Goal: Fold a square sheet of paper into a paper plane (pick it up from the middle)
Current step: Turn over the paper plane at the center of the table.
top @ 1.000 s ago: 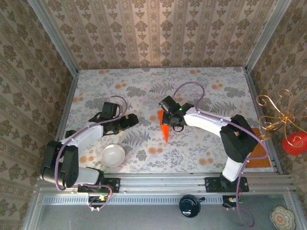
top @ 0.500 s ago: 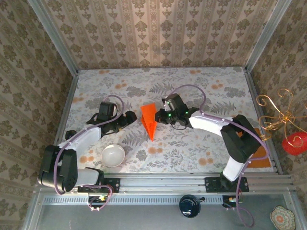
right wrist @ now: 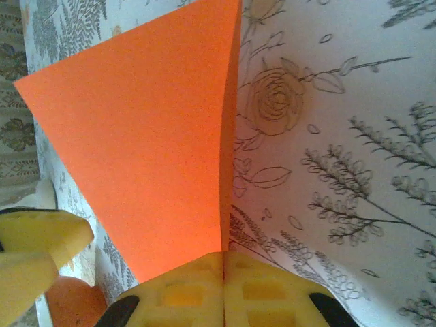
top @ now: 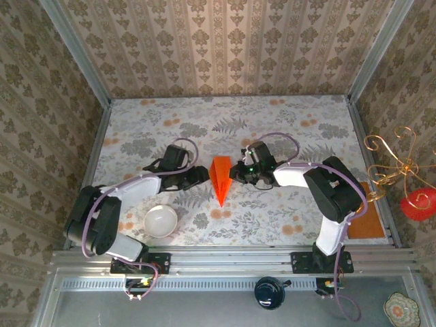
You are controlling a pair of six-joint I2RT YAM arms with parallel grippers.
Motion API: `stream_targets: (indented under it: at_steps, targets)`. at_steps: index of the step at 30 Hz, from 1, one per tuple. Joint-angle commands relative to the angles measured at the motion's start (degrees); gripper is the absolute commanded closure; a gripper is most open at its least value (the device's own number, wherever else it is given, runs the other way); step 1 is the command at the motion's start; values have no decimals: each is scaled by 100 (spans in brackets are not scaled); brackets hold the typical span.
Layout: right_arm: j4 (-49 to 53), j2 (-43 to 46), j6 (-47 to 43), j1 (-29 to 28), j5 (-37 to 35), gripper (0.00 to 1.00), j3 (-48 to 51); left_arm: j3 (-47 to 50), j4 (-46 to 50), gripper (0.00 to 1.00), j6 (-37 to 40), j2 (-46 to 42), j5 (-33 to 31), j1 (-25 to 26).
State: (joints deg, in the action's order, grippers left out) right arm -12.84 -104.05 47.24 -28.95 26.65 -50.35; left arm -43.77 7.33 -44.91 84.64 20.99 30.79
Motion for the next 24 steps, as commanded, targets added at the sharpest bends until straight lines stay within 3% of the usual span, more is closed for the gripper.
stream_targets:
  at_steps: [1, 7, 24]
  targets:
    - [-236, -133, 84, 64, 147, 91, 76, -443, 127, 49, 168, 222, -74, 311]
    - [-236, -131, 73, 91, 148, 91, 104, -867, 199, 56, 234, 665, -23, 589]
    - [-234, -159, 101, 122, 138, 91, 113, -1310, 607, 55, 386, 1380, 89, 762]
